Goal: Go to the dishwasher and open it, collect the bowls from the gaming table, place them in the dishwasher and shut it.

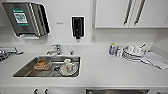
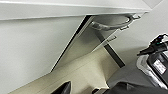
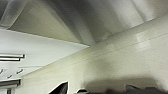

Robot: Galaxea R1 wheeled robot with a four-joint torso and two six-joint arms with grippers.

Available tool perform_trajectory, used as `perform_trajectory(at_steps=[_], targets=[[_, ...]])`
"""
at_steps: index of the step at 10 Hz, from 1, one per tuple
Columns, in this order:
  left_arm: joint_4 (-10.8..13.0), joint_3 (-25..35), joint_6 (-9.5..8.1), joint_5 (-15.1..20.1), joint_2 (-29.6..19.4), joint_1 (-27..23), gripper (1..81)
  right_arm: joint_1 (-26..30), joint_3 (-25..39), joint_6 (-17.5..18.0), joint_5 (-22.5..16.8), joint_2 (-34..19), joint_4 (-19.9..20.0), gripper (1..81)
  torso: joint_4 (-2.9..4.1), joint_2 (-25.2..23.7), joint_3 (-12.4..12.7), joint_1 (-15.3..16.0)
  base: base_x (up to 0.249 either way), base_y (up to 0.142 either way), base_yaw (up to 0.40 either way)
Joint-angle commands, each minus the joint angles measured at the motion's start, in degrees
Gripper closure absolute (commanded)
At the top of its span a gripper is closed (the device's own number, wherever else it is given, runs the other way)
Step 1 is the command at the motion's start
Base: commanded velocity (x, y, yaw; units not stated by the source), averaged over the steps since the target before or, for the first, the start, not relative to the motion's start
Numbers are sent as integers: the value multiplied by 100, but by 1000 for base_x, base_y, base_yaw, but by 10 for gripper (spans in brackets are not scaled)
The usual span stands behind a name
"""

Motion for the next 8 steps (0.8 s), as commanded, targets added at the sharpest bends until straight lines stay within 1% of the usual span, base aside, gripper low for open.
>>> perform_trajectory(at_steps=[1,2,3,5,8], targets=[[-82,104,30,125,-194,-659,10,892,461,383,-567,-630,64,10,0,0,0,0,0,0,0],[-56,104,30,124,-159,-721,10,1103,566,532,-725,-726,56,10,0,0,0,2,0,0,0],[-47,86,30,89,-133,-790,10,1358,618,725,-1005,-762,64,10,0,0,0,2,0,0,0],[-82,42,21,80,-80,-949,10,1929,628,1341,-1631,-735,38,10,0,0,0,2,0,0,0],[-91,-125,21,81,8,-976,10,2509,523,2061,-2123,-621,38,10,0,0,-2,5,0,0,0]])
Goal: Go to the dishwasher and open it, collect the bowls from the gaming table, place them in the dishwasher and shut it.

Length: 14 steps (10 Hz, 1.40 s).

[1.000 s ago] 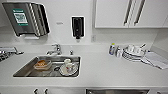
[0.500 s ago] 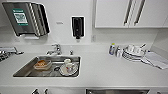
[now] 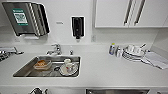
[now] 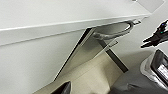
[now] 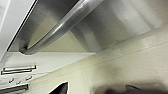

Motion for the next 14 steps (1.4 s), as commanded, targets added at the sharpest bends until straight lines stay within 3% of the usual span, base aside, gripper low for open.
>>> perform_trajectory(at_steps=[1,4,9,12,13,14], targets=[[-83,16,24,102,-127,-632,10,1099,-7,1002,-882,-183,60,10,0,0,0,0,0,0,0],[-82,-11,24,93,-118,-641,10,1538,-43,1785,-1304,11,42,10,0,0,-2,0,0,0,0],[-82,-55,24,84,-109,-641,10,1750,-534,2559,-1620,687,-19,10,0,0,-5,0,0,0,0],[-82,-73,24,93,-92,-641,10,1776,-693,2815,-1612,776,-1,10,0,0,-5,0,0,0,0],[-82,-73,24,93,-92,-641,10,1794,-614,2806,-1480,732,-19,10,0,0,-7,0,0,0,0],[-73,-82,32,93,-92,-641,10,1742,-500,2806,-1095,670,-273,10,0,0,-7,2,0,0,0]])
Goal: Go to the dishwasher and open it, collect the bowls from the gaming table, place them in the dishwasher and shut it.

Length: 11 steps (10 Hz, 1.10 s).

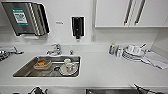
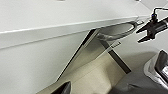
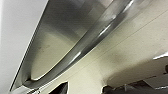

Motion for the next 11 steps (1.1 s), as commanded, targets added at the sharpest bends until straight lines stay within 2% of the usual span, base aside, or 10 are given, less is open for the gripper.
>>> perform_trajectory(at_steps=[1,4,11], targets=[[-71,76,30,114,-182,-611,10,628,359,40,630,-348,-470,10,0,0,0,0,0,0,0],[-71,59,30,123,-147,-611,10,610,298,40,693,-278,-778,10,0,0,-2,0,0,0,0],[-71,-3,30,140,-190,-611,10,566,-422,57,631,512,-856,10,0,0,-2,0,0,0,0]])
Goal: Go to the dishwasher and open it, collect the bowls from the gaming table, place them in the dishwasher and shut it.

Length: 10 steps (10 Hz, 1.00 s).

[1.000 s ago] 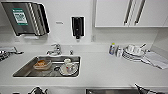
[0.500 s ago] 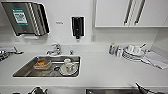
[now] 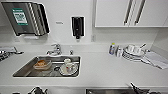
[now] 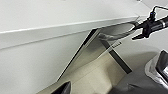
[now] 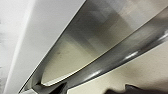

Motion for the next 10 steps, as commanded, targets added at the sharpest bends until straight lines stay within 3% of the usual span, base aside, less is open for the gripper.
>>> perform_trajectory(at_steps=[1,10], targets=[[-71,58,30,135,-202,-611,10,634,-279,20,-138,85,-120,10,0,0,0,0,0,0,0],[-71,5,39,135,-193,-576,10,379,-957,-7,-112,446,-233,10,0,0,-2,2,0,0,0]])
